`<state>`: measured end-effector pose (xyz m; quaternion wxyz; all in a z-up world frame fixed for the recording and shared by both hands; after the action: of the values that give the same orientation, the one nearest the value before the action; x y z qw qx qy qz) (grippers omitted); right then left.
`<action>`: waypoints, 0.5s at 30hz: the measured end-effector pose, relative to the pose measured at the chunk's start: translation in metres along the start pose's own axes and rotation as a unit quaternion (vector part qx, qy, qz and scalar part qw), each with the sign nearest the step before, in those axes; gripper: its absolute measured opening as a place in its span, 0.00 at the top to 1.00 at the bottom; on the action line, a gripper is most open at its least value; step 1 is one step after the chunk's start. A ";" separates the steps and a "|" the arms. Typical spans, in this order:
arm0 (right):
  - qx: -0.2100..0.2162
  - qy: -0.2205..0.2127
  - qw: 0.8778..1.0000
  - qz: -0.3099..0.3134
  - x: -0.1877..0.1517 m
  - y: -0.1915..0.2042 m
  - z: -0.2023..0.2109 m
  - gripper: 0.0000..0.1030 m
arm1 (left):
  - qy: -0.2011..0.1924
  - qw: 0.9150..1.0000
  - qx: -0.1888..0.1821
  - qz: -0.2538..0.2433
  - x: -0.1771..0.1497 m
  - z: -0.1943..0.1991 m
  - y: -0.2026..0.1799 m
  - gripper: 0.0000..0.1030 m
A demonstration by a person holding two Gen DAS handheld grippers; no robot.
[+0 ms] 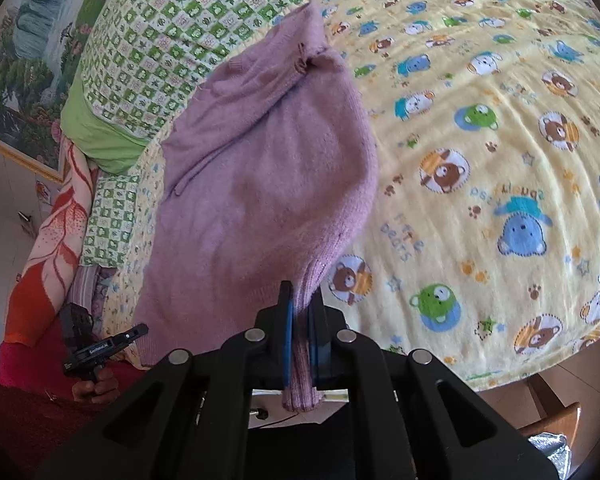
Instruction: Fold small clothes
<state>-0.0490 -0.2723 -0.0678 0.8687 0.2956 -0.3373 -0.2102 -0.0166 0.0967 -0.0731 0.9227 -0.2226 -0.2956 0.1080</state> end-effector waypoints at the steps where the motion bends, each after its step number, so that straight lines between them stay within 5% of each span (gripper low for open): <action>1: 0.009 -0.008 1.000 -0.007 0.006 0.004 0.001 0.93 | -0.007 1.000 -0.005 0.001 0.004 0.000 -0.007 0.95; 15: 0.092 -0.085 0.992 0.001 0.108 0.066 -0.013 0.93 | -0.117 0.992 -0.047 0.013 0.141 -0.008 -0.040 0.95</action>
<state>0.0455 -0.2801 0.0171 0.8063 0.3551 -0.4279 -0.2017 0.1045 0.1059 0.0101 0.8689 -0.2554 -0.4032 0.1314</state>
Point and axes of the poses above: each gripper's, at about its wrist camera, not at the fingertips, and z roughly against the way its jaws point, y to its left, x to its top, the point moved 5 cm from there along -z, roughly the way its jaws point, and after that the axes turned 12 degrees about -y, right-handed, at the moved point
